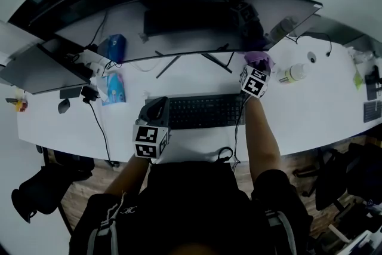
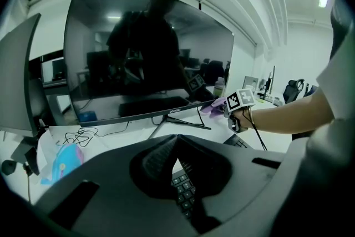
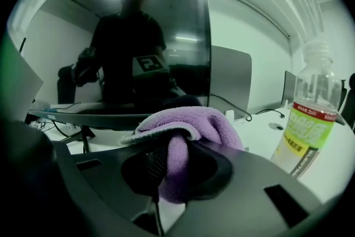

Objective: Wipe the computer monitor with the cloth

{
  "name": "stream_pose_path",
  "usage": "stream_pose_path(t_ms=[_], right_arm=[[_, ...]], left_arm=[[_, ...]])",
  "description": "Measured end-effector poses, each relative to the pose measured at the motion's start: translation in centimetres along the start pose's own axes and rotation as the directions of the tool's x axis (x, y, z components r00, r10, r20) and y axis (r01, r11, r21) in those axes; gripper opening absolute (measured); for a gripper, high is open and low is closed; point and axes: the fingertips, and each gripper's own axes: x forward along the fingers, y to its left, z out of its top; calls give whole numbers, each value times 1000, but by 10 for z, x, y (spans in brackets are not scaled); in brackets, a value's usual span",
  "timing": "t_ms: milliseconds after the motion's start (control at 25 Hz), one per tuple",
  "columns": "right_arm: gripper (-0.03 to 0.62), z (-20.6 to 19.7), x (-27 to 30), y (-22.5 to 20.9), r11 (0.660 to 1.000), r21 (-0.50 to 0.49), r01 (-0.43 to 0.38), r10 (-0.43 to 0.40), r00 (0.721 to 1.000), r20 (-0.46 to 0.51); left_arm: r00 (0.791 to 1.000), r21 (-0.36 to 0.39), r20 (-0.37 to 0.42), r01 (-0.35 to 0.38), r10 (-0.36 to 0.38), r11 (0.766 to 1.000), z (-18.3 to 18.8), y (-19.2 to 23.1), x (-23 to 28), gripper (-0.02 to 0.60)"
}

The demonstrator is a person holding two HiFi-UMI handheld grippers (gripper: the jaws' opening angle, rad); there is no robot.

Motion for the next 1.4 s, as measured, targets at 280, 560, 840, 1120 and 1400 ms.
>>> stream_pose_path(t_ms=[280,560,840,1120,1400], right_arm=[[83,2,4,-31,997,59,54,-54,999,3],[83,3,9,-59,992,89,92,-92,996,3],[83,10,7,-75,989,92,112,-114,993,9],[83,22,-3,-77,990,58,125,-128,991,34],[83,63,-25,-75,990,75,116,-125,983,134]], left_arm=[[1000,23,-1,9,-9,1000,6,-7,7,14],[1000,36,-15,16,-16,999,7,-13,12,14],[999,48,-19,31,-30,998,9,-22,18,14],[999,48,-8,41,-41,998,10,-25,17,14],[999,44,10,41,-41,998,11,-24,8,14]])
